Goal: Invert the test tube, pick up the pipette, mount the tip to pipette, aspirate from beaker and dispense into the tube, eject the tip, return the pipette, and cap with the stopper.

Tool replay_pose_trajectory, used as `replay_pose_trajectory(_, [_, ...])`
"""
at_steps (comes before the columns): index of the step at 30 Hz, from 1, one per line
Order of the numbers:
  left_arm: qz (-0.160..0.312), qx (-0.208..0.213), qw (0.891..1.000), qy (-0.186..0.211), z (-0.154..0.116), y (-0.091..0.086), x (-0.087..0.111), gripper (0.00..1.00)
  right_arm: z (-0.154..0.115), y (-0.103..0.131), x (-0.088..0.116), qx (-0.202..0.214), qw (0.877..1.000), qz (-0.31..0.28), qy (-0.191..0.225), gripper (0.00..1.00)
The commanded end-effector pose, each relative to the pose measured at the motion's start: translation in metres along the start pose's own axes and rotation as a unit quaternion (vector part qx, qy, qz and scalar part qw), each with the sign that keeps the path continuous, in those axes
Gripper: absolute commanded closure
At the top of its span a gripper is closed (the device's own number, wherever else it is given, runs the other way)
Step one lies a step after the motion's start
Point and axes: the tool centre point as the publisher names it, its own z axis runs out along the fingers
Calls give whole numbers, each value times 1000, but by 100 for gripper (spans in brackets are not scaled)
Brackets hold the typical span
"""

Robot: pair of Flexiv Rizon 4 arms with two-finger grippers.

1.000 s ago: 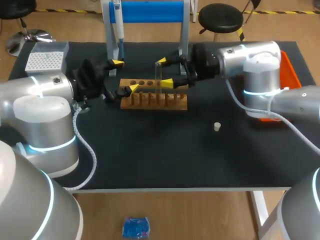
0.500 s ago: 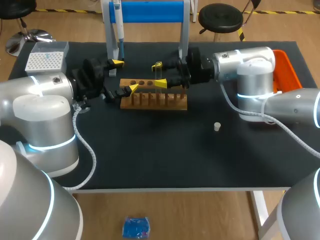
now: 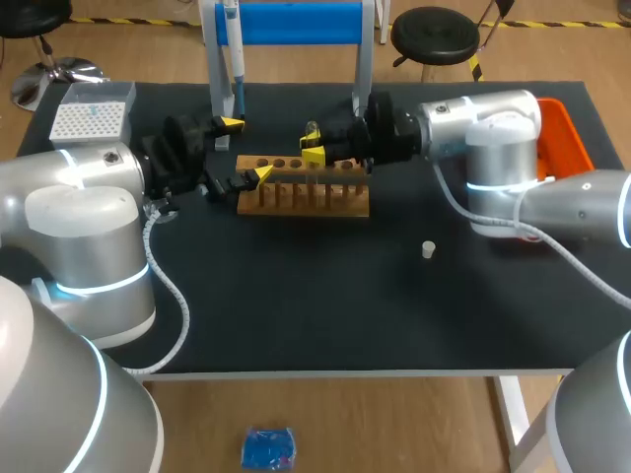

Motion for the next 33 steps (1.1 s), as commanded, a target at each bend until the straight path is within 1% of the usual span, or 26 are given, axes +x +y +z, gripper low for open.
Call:
replay_pose_trajectory(1, [1,0,1000,-1,1,1,0,0,-2,3,-1,6,1000,-2,2,100])
replay_pose_trajectory(7, [1,0,1000,-1,1,1,0,0,-5,7,-3,7,1000,-2,0,100])
replay_pose_trajectory(12, [1,0,1000,-1,1,1,0,0,-7,12,-4,-8,1000,10,-6,100])
replay_pose_trajectory(27, [1,0,1000,-1,1,1,0,0,-6,34,-2,-3,1000,-5,-3,100])
replay_pose_trajectory(33, [1,0,1000,-1,1,1,0,0,-5,44,2,-1,1000,-8,-3,100])
